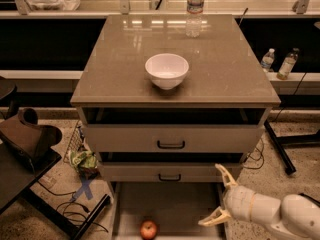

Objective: Pick apple from bottom drawer and place on counter

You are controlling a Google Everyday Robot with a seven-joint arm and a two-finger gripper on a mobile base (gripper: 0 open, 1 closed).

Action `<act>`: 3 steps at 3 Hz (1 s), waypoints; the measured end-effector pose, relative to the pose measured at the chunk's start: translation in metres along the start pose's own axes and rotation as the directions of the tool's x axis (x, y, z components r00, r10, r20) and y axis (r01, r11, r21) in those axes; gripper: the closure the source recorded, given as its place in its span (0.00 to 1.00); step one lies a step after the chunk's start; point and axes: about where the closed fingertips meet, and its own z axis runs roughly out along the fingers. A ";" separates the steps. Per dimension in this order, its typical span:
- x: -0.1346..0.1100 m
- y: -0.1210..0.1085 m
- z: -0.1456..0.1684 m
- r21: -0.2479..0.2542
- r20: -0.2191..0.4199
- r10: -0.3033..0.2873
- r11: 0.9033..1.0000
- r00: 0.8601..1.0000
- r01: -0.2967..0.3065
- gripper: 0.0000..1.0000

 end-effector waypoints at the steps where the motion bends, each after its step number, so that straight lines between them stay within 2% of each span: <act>1: 0.085 0.018 0.065 -0.060 0.047 -0.021 0.998 0.999 0.023 0.00; 2: 0.159 0.053 0.125 -0.170 0.037 0.020 0.985 0.999 -0.014 0.00; 3: 0.197 0.079 0.156 -0.236 0.020 0.045 0.971 0.999 -0.039 0.00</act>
Offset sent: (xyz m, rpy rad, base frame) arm 0.0424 0.0507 -0.2722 0.0290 0.1316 0.1977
